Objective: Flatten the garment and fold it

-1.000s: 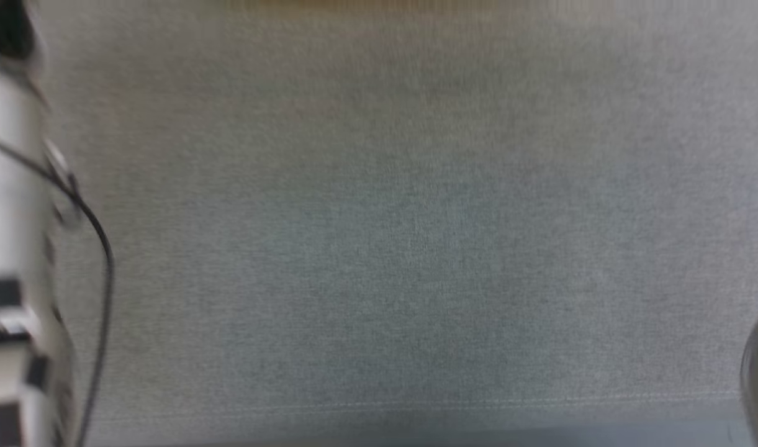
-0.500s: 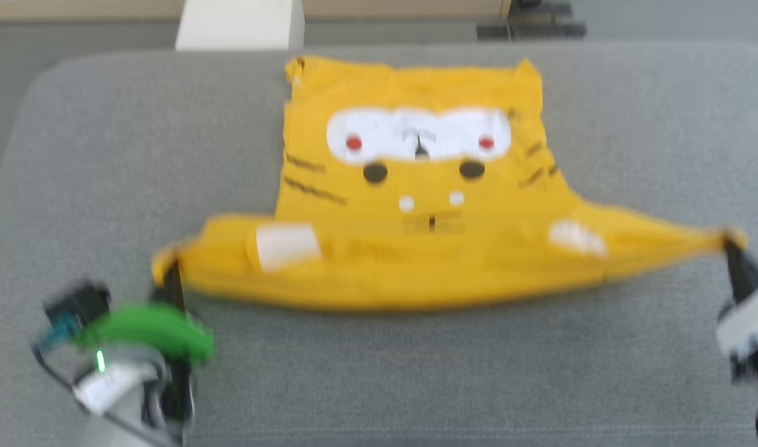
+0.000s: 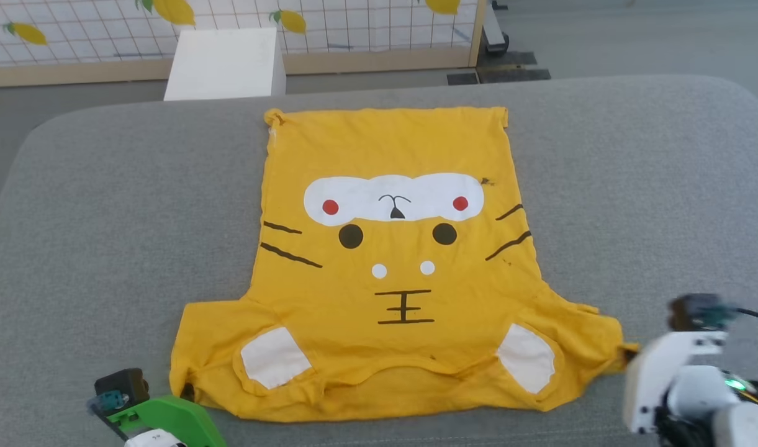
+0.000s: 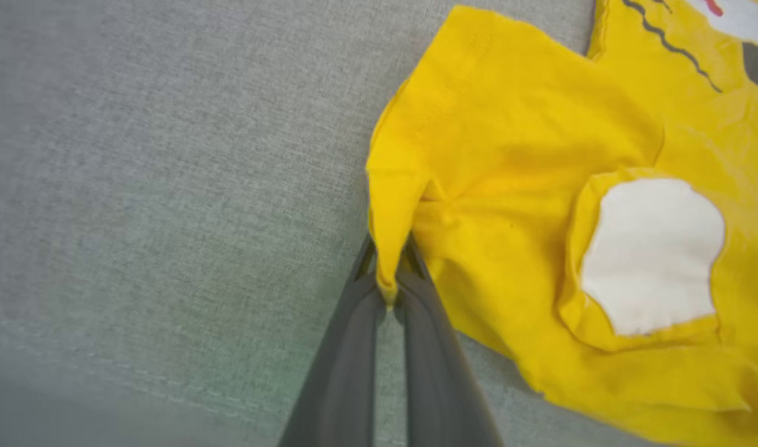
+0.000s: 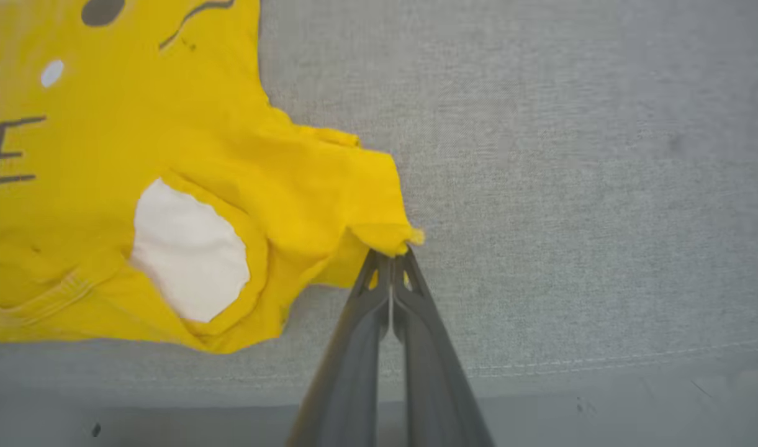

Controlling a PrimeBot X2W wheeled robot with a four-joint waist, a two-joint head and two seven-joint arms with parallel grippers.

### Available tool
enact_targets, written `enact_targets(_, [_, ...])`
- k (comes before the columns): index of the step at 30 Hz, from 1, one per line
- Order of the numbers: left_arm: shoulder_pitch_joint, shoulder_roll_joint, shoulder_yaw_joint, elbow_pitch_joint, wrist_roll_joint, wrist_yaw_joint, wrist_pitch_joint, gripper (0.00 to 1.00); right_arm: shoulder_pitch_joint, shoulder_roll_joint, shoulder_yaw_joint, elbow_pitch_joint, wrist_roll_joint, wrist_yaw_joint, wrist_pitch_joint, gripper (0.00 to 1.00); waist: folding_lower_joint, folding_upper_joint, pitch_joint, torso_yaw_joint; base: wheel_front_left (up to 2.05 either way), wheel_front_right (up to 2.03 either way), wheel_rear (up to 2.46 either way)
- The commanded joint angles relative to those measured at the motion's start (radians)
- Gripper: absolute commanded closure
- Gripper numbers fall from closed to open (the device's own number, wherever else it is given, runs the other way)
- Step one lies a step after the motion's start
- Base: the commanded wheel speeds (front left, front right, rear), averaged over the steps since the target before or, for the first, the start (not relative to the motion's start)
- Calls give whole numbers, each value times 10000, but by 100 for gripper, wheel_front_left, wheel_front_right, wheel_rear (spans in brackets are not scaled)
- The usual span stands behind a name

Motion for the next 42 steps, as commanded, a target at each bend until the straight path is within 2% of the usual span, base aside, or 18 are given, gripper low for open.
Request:
enact_targets(1, [-220,102,-69,96,120,101,49,100,-415,-9,353,431,-248,-11,318,100,1,0,156,-123,0,0,0])
enact_targets(4, [-391,92,-123,185,177,148,7,100,-911,14,673,1327,-679,-11,928,100,1,0,268,-133,0,0,0])
enact_targets(8, [-544,77,-41,142,114,142,-217,100,-1391,64,609,2101,-1091,-11,1309,100,1,0,354,-56,0,0,0])
enact_targets(9, [-571,56,23,95,50,130,-307,100,-1482,82,552,2171,-1092,-11,1273,85,1,0,347,-33,0,0,0])
enact_targets(10, [-578,45,69,35,2,112,-387,100,-1534,104,483,2191,-1010,-11,1248,45,1,0,326,-20,0,0,0])
enact_targets(11, [-572,36,86,-28,-23,96,-436,100,-1568,121,397,2146,-928,-11,1203,0,1,0,307,-12,0,0,0])
enact_targets(17, [-364,-22,246,-544,-225,57,-717,100,-1593,224,-280,768,514,-11,859,0,1,0,109,-40,0,0,0])
enact_targets(22, [-62,-26,435,-1307,-400,122,-864,100,-2145,304,-940,-737,1703,-11,-210,0,1,0,278,-121,0,0,0])
enact_targets(27, [14,-27,460,-2456,-459,194,-843,100,-3544,322,-1128,-770,2247,-11,-1351,0,1,0,1026,125,0,0,0])
enact_targets(30, [-23,-70,479,-3181,-633,139,-736,100,-4818,324,-1057,-106,2011,-11,-1834,0,1,0,1713,382,0,0,0])
enact_targets(34, [-144,-31,457,-3970,-650,171,-637,100,-6587,325,-1079,1138,1126,-11,-1980,0,1,0,2621,823,0,0,0])
enact_targets(39, [-219,-15,499,-4950,-665,253,-638,100,-8705,323,-1229,2414,-143,-11,-1396,0,1,0,3860,1419,0,0,0])
enact_targets(42, [-299,-13,418,-5449,-679,182,-624,100,-9792,209,-1349,3062,-1202,-11,-657,0,1,0,4575,1798,0,0,0])
